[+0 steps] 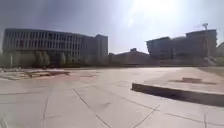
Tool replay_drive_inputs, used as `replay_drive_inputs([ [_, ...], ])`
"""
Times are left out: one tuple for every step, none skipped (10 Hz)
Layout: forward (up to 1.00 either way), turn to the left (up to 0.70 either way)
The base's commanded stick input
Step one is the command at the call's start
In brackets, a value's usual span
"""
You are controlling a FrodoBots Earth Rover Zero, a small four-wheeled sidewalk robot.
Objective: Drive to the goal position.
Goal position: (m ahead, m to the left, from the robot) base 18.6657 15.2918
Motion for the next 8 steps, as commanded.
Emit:
replay_drive_inputs([
  [0.70, 0.01],
  [0.70, 0.01],
  [0.70, 0.01],
  [0.70, 0.01],
  [0.70, 0.01],
  [0.70, 0.01],
  [0.70, 0.01],
  [0.70, 0.01],
])
